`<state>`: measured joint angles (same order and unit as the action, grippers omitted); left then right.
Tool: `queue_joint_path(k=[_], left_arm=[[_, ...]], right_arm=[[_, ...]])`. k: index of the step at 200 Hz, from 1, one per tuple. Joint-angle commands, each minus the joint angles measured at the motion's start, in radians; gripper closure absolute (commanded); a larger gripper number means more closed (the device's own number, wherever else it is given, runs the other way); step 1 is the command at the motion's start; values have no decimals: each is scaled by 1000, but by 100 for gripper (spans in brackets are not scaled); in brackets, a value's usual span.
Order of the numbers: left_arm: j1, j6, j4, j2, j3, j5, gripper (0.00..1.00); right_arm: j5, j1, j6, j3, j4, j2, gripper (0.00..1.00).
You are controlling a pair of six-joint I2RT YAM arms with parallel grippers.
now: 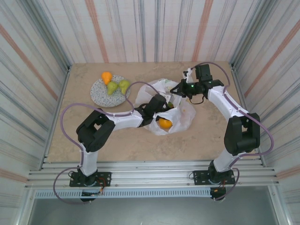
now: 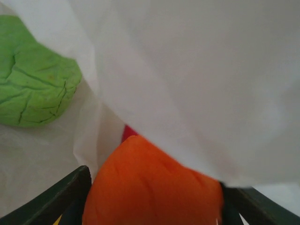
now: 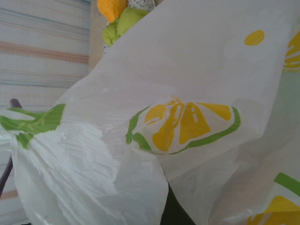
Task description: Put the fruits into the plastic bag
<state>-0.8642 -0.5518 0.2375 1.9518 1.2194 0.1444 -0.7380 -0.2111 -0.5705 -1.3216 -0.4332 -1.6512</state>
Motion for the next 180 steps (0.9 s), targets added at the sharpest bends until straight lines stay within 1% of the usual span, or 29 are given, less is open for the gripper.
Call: queue_joint_path(k=[1,55,96,133,180], left_arm=[[-5,-11,2,2,8,-24,26],[-4,8,-4,-39,-20,-45,18],[-3,30,-16,-96,-48,-67,14],[4,44,-20,-169,-103,-72,13],[19,76,1,-299,-245,-55,14]], right_arm=[[-18,10,-26,12,20,23,100],[-14,15,-27,17,22,25,100],[-8,19,-15,22,12,28,100],[14,22,26,24,-32,34,100],[34,37,56,30,-59,47,100]])
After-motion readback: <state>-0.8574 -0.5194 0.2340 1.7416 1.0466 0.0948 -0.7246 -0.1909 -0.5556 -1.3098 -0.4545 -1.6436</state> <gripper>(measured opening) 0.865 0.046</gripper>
